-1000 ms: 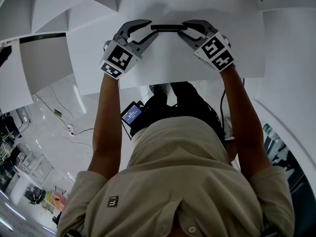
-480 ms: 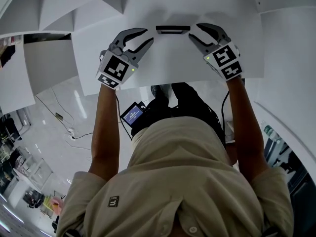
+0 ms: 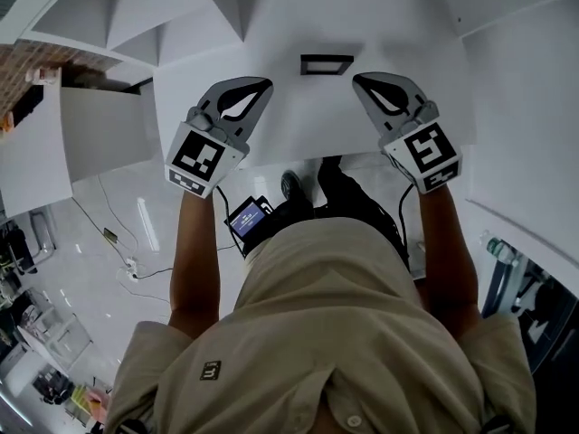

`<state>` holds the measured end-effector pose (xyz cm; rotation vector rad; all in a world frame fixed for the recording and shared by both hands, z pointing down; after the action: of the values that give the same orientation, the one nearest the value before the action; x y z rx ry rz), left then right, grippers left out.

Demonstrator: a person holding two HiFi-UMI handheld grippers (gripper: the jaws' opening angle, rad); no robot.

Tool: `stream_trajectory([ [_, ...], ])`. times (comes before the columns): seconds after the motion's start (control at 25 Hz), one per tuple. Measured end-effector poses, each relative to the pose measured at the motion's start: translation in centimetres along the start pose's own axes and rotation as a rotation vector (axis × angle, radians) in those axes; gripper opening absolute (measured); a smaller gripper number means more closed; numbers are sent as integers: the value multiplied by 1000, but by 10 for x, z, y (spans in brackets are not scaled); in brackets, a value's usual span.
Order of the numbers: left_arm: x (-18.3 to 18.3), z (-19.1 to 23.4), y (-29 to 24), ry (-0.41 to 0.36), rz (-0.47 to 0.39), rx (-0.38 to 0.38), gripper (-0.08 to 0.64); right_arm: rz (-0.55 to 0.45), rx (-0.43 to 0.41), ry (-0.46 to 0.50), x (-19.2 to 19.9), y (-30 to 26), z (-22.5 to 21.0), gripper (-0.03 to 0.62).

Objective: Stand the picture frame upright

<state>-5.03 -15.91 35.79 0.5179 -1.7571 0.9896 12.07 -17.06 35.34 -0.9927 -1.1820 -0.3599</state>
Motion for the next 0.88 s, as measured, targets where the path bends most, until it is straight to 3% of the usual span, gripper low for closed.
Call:
stream_trajectory([
  [0.32,-62,-46,58,-39,-112,-10,7,-45,70,41,-42,77,40,3],
  [0.88,-84,-91,111,-98,-163,25,6,-49,158,42,-52,147,90,3],
])
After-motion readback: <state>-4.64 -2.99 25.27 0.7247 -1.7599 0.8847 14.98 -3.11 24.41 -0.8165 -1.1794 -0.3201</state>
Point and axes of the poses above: the fingertips, and each gripper's own axes: y backward along the fingers, z to its left, x out of its underside, the point moved 4 cm from there along y, backward along the fingers, and after that the axes turned 4 degrees about -y, right-handed, at the moved point
